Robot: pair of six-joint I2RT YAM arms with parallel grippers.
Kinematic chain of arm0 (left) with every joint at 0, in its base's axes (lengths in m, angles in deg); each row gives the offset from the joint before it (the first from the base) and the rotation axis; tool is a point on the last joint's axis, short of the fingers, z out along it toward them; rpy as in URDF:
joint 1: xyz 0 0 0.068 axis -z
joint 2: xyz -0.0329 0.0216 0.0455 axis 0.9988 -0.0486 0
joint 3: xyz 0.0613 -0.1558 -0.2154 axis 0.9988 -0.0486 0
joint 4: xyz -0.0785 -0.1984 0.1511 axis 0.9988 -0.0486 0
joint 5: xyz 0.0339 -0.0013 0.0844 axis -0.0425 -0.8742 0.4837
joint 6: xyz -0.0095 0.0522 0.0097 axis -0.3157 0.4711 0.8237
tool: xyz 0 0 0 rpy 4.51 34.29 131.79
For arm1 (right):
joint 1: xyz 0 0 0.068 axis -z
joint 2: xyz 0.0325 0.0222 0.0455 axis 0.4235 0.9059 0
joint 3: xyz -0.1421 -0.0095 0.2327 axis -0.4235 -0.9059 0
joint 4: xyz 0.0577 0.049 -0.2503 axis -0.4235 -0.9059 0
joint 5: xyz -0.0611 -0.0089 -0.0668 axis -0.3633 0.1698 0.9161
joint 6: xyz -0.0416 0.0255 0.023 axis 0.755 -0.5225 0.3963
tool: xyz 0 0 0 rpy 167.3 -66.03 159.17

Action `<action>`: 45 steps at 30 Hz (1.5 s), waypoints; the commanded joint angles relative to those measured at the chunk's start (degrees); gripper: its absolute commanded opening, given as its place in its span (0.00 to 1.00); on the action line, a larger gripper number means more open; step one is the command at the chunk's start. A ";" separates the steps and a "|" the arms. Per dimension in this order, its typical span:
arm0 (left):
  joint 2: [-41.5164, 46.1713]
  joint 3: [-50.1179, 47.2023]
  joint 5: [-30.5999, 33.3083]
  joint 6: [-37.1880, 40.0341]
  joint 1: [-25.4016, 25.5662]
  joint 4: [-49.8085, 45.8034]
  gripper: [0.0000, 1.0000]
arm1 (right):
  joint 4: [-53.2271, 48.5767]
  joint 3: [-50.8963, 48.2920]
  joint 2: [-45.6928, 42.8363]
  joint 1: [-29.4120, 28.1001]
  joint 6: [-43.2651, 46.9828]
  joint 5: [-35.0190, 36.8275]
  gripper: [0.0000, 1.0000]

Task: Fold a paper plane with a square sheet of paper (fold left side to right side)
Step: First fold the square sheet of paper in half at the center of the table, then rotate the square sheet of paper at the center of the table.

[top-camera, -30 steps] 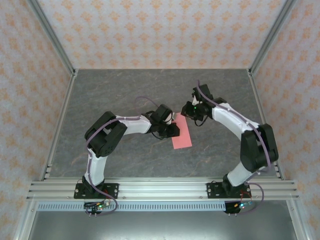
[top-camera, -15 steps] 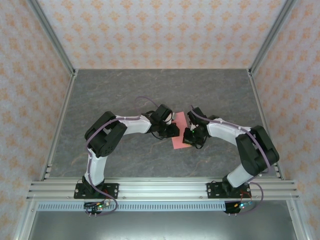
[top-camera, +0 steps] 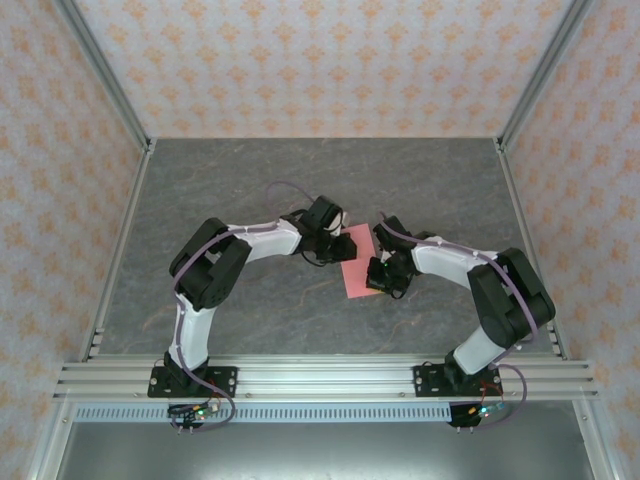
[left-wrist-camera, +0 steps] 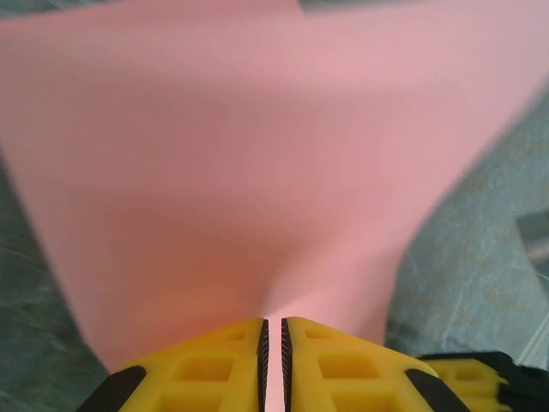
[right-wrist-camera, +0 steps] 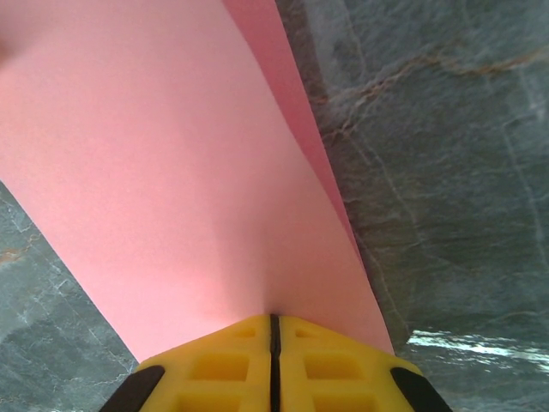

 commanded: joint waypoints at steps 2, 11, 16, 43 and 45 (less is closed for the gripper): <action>-2.15 1.78 1.16 1.97 -1.30 -2.67 0.16 | -2.73 -2.49 1.67 -0.18 0.43 5.57 0.09; -3.63 3.54 4.01 1.76 -4.43 -4.24 0.15 | -4.73 -2.39 2.58 -0.30 1.33 7.34 0.09; -4.91 5.89 5.27 1.84 -5.94 -5.81 0.15 | -4.97 -2.70 3.12 -0.25 1.92 7.61 0.09; -0.12 13.31 7.37 5.39 -12.60 -11.75 0.25 | -1.23 2.37 -5.95 -1.87 1.69 5.00 0.23; 5.16 9.33 7.88 5.13 -12.57 -10.35 0.29 | -2.16 3.04 -8.62 -1.92 1.96 7.18 0.33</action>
